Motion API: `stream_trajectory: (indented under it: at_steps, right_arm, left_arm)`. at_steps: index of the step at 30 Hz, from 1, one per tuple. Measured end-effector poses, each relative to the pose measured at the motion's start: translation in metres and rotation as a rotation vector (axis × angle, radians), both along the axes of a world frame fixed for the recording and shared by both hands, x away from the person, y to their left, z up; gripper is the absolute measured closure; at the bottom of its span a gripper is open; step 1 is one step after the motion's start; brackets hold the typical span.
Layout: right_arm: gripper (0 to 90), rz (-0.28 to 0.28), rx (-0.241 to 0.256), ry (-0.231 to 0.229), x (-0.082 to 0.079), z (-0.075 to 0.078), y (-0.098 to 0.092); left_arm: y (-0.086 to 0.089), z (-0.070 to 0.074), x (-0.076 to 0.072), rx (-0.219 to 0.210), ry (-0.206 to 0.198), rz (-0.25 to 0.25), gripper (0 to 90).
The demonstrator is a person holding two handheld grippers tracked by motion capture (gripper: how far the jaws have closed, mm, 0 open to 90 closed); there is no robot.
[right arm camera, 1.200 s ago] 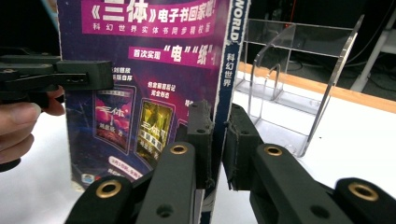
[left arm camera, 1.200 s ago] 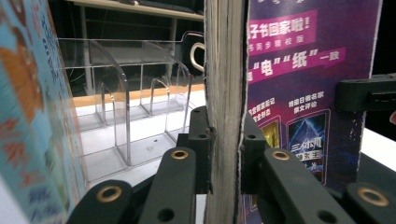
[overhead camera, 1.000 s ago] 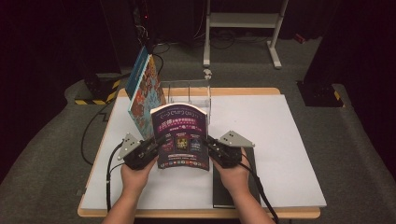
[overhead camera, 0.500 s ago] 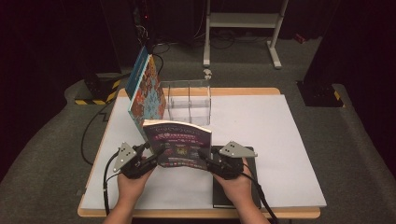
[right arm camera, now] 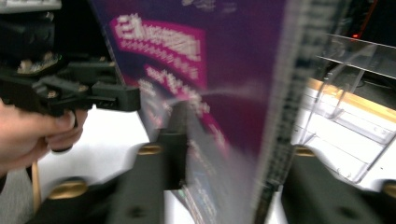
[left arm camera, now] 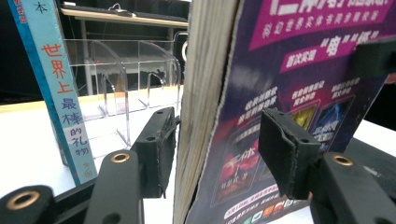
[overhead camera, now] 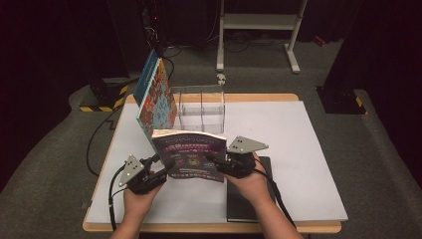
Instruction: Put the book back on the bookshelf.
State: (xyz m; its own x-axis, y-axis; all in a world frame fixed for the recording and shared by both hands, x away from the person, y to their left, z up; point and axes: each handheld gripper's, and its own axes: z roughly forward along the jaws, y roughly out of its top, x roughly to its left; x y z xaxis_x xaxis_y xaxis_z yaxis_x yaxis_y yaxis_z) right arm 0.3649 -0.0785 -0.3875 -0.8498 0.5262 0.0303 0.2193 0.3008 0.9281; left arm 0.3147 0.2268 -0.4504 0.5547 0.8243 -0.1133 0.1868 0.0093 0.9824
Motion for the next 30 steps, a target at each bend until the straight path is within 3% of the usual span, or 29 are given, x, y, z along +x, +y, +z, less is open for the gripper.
stream_trajectory:
  at_steps: [1, 2, 6, 11, 16, 21, 25, 30]
  right_arm:
    - [82.7, -0.004, -0.006, -0.007, -0.001, 0.001, 0.001]
    - [83.5, -0.012, -0.011, -0.011, -0.001, 0.001, 0.002]
    - [83.9, -0.072, -0.018, -0.043, -0.003, 0.0, 0.007]
    - [83.9, -0.206, 0.018, -0.067, 0.005, -0.004, 0.005]
    - [83.8, -0.292, 0.045, -0.107, 0.001, -0.007, 0.003]
    - [82.8, -0.311, 0.076, -0.057, 0.004, -0.01, -0.002]
    - [71.7, -0.299, 0.089, -0.025, 0.004, -0.011, -0.005]
    - [72.0, -0.285, 0.1, 0.003, -0.004, -0.021, -0.015]
  left_arm:
    - [0.0, 0.0, 0.0, 0.001, -0.001, 0.001, 46.0]
    - [0.001, 0.0, -0.001, 0.005, -0.002, 0.007, 46.0]
    - [0.003, -0.001, 0.0, -0.001, 0.008, 0.01, 45.7]
    - [0.004, 0.0, 0.0, -0.012, 0.007, 0.013, 45.8]
    - [0.005, 0.0, 0.0, -0.013, 0.01, 0.016, 45.9]
    - [0.002, -0.001, 0.0, -0.012, 0.012, 0.009, 45.6]
    - [0.0, -0.001, 0.0, -0.007, 0.014, -0.005, 44.2]
    - [-0.006, 0.003, 0.0, -0.018, 0.008, -0.037, 41.1]
